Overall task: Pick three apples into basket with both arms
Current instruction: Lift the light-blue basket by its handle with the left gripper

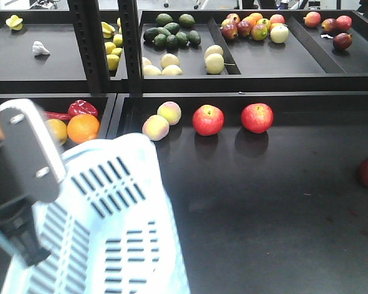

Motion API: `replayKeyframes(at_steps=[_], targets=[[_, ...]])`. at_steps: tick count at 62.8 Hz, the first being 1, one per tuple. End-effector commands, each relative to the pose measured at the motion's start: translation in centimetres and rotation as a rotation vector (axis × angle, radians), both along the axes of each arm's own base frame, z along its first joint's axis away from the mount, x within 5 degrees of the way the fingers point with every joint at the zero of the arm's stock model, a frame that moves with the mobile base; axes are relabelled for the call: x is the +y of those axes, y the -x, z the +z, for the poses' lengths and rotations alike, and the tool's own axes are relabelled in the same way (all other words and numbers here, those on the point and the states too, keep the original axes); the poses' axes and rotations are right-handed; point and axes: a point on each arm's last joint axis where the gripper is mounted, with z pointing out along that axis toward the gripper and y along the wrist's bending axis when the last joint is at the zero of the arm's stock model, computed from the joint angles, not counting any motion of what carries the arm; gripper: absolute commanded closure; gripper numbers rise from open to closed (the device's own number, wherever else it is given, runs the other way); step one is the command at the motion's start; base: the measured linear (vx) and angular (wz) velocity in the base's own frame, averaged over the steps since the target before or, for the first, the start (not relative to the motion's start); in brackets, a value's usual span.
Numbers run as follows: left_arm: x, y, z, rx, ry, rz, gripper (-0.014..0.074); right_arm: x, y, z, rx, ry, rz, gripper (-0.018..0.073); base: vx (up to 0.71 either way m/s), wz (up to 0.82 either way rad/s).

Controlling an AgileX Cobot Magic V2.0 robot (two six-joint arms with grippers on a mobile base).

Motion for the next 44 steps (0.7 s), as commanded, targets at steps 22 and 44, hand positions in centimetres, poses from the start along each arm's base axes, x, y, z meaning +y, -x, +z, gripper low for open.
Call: replayKeyframes(at_steps=[22,44], targets=[[2.4,2.9,2.0,-0.048,0.141,-0.036,0.0604,0.0,0.1,0.4,-0.083,0.017,-0.002,0.0569,0.0,0.0],[2.5,3.0,2.0,-0.049,0.149,-0.037,0.0604,0.0,0.1,0.4,-0.083,0.017,-0.002,0.0569,0.0,0.0]])
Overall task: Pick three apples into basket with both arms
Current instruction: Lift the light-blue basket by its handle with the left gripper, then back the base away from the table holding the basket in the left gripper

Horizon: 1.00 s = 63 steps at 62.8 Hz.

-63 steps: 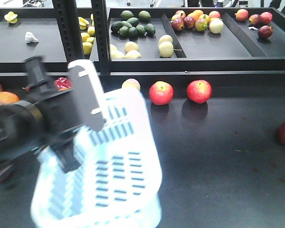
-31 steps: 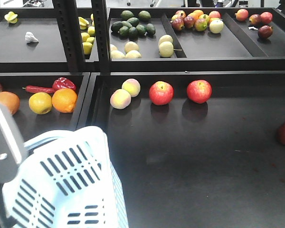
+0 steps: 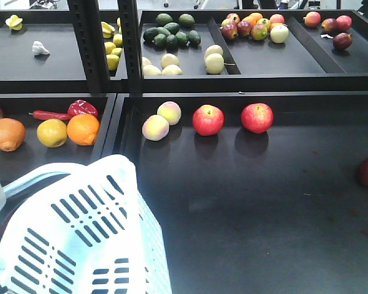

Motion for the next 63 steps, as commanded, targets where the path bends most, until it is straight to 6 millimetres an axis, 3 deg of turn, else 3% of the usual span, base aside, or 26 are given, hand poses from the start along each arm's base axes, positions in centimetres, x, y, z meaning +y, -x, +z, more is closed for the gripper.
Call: replayKeyframes(at_steps=[1,63], targets=[[-0.14,0.02,1.64,-0.083,0.061,-0.028,0.0604,-0.01,0.07,0.42,-0.083,0.017,-0.002,0.0569,0.0,0.0],[-0.14,0.02,1.64,-0.083,0.061,-0.028,0.0603,-0.01,0.07,0.42,-0.083,0.017,-0.002,0.0569,-0.02,0.06]])
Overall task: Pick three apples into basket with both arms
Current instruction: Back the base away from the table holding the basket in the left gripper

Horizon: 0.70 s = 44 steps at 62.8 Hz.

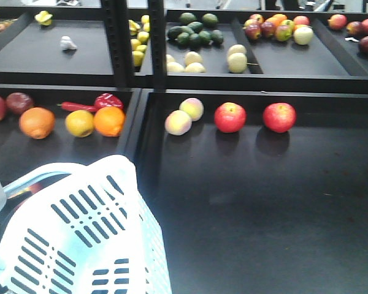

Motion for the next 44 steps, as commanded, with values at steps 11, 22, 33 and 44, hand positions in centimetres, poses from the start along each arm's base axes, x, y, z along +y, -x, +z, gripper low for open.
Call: replayKeyframes(at_steps=[11,22,33,44], targets=[[-0.14,0.02,1.64,-0.083,0.061,-0.028,0.0603,-0.01,0.07,0.42,-0.083,0.017,-0.002,0.0569,-0.09,0.26],[-0.14,0.02,1.64,-0.083,0.061,-0.028,0.0603,-0.01,0.07,0.42,-0.083,0.017,-0.002,0.0569,-0.09,0.36],[-0.14,0.02,1.64,-0.083,0.061,-0.028,0.0603,-0.01,0.07,0.42,-0.083,0.017,-0.002,0.0569,-0.11,0.41],[-0.14,0.02,1.64,-0.083,0.061,-0.028,0.0603,-0.01,0.07,0.42,-0.083,0.017,-0.002,0.0569,-0.11,0.44]])
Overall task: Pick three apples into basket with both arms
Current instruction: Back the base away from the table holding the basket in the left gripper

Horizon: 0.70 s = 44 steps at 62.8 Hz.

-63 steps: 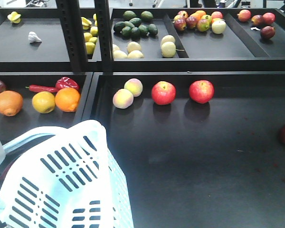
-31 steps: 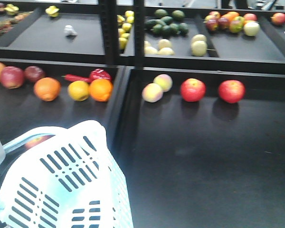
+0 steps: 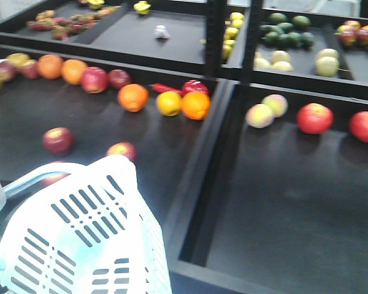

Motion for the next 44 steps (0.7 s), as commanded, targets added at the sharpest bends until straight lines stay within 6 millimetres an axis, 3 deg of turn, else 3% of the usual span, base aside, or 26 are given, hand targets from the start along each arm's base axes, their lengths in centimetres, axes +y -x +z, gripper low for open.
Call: replayKeyframes(at_steps=[1,44], targets=[[-0.14,0.02,1.64,-0.083,0.061,-0.028,0.0603,-0.01,0.07,0.42,-0.083,0.017,-0.002,0.0569,-0.12,0.46],[-0.14,0.02,1.64,-0.083,0.061,-0.028,0.0603,-0.01,0.07,0.42,-0.083,0.017,-0.002,0.0569,-0.14,0.5]])
